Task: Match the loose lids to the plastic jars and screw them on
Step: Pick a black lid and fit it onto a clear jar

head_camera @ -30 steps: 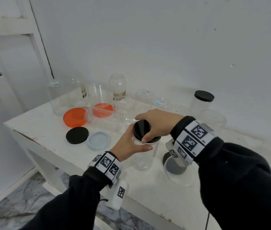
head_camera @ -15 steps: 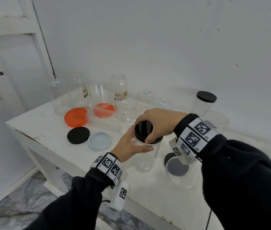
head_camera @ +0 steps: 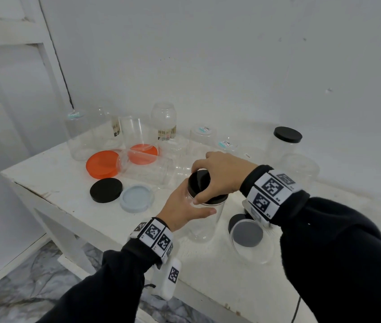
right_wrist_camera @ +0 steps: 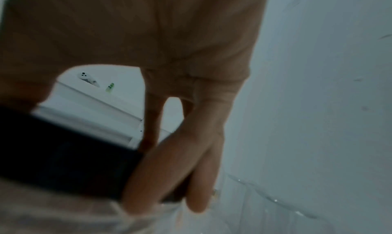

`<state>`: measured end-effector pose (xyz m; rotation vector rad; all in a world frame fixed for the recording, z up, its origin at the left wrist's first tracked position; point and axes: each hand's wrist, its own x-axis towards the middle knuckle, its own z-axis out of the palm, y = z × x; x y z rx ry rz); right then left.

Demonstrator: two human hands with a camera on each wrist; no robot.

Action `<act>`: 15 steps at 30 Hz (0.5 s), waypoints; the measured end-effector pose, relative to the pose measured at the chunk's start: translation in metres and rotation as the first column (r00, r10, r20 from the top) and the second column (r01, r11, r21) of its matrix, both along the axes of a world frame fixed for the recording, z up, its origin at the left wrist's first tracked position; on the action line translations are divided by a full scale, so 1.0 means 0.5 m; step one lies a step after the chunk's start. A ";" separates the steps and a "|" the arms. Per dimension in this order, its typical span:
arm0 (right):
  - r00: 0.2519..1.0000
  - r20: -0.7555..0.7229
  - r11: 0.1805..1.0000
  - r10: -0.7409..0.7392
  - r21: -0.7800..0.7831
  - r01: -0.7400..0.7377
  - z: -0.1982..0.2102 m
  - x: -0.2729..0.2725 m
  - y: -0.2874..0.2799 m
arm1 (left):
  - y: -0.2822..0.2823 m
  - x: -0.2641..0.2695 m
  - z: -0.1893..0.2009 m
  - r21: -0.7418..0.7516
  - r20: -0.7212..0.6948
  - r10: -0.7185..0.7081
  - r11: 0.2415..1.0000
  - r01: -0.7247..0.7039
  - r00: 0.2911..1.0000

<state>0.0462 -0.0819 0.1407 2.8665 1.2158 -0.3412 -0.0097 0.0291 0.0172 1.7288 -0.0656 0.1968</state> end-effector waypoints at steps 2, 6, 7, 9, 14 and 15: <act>0.996 0.070 0.998 -0.057 0.040 0.054 -0.013 -0.008 0.002 | -0.002 -0.001 0.000 -0.011 0.005 -0.003 1.000 0.003 1.000; 0.977 0.188 0.995 -0.101 0.003 0.103 -0.017 -0.018 0.005 | 0.001 -0.002 0.000 -0.026 -0.002 -0.021 0.999 0.021 1.000; 0.985 0.155 0.994 -0.079 -0.057 0.088 -0.009 -0.014 0.004 | 0.003 -0.001 0.001 -0.010 -0.010 -0.025 1.000 0.025 1.000; 0.999 -0.045 0.987 -0.023 -0.159 0.016 0.009 -0.003 -0.004 | 0.010 0.001 0.006 0.049 -0.026 -0.037 0.998 0.038 0.999; 0.980 -0.166 0.986 0.108 -0.105 -0.127 0.014 0.011 -0.008 | 0.019 0.004 0.007 0.098 -0.039 -0.046 0.994 0.049 0.998; 0.985 -0.139 0.990 0.103 -0.079 -0.114 0.010 0.011 -0.008 | 0.018 0.004 0.005 0.089 -0.029 -0.039 0.995 0.041 0.999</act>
